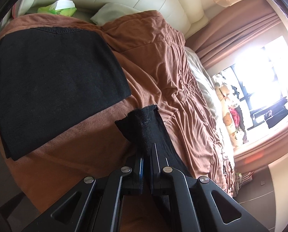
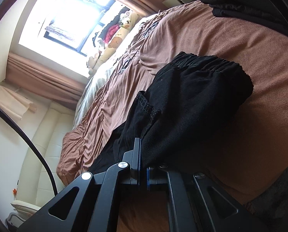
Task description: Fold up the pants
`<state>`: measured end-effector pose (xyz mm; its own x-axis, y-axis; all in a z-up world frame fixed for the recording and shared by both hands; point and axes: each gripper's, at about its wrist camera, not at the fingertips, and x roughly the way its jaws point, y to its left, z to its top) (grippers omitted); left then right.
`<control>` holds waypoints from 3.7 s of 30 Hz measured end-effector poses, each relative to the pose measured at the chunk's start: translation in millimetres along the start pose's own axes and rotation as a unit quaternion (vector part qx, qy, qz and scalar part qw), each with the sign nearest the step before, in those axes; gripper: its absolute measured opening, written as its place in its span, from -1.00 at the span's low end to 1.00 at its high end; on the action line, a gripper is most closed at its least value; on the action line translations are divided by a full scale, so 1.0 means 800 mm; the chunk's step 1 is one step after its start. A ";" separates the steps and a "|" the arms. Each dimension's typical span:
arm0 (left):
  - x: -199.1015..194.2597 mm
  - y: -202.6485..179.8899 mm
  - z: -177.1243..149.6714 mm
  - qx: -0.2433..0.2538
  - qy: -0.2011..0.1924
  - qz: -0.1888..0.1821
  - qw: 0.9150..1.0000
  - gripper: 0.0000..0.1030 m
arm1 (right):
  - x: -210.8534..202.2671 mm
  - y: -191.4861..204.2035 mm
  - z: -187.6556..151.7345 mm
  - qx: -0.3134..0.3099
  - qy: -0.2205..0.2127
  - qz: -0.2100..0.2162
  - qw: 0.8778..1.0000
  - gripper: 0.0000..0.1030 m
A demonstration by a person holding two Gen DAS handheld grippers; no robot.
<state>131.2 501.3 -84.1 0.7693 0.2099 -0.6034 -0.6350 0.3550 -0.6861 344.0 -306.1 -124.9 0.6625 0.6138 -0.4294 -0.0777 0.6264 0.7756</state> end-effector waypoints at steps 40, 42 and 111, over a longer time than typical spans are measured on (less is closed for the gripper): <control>0.065 0.070 -0.044 -0.020 0.052 0.088 0.995 -0.02 | -0.055 0.044 0.051 -0.158 0.061 -0.171 0.971 0.07; 0.066 0.068 -0.046 -0.018 0.054 0.088 0.994 -0.02 | -0.043 0.040 0.062 -0.164 0.055 -0.189 0.967 0.07; 0.047 0.077 -0.049 -0.022 0.019 -0.037 0.999 -0.87 | 0.186 0.256 -0.050 -0.400 0.169 -0.126 0.892 -0.18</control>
<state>118.4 495.1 -165.2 0.8122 0.1498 -0.5639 -0.5788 0.3285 -0.7464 397.1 -67.4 -48.3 0.4814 0.4299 -0.7639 -0.5542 0.8244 0.1147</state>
